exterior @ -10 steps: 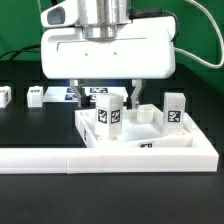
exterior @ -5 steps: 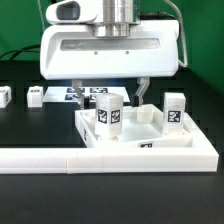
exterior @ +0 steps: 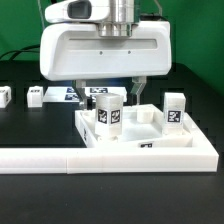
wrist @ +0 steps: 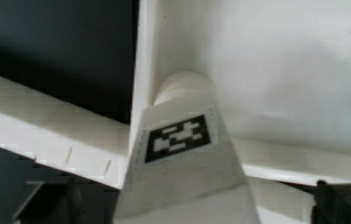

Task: Assemble square table

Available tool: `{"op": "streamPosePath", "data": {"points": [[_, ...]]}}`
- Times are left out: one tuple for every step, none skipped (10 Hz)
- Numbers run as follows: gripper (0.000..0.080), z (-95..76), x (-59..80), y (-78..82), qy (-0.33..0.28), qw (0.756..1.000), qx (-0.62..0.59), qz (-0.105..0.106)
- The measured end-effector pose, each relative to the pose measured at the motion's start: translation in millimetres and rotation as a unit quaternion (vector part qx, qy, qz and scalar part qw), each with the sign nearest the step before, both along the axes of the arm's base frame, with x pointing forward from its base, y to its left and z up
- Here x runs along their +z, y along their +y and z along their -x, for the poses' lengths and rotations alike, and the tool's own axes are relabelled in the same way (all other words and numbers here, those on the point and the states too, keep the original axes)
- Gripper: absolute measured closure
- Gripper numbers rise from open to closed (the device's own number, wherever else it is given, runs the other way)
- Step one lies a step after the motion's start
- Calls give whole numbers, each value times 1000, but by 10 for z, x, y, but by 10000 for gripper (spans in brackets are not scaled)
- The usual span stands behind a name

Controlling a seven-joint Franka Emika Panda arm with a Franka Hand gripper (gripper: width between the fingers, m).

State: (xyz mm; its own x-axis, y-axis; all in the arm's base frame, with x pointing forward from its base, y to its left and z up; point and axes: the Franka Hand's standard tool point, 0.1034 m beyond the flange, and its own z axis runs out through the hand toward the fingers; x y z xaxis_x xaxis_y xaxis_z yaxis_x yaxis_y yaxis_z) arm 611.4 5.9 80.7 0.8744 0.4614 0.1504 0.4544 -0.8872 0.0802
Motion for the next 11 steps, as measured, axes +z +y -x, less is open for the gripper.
{"op": "streamPosePath", "data": {"points": [[178,1,-1,-1,0,1000,3,1],[178,1,-1,-1,0,1000,2,0],[357,1,-1,-1,0,1000,2,0],[513,1,-1,-1,0,1000,2,0],[513,1,-1,-1,0,1000,-1,0],[511,1,-2,-1,0,1000,-10,-2],[511,1,-2,1,0,1000,-26,-5],[511,1,-2,-1,0,998,-59,-11],[511,0,-3,-3,-1,994,-105,-21],[511,-2,-2,2,-1,987,-155,-31],[511,-1,-3,1,-2,981,-190,-37]]}}
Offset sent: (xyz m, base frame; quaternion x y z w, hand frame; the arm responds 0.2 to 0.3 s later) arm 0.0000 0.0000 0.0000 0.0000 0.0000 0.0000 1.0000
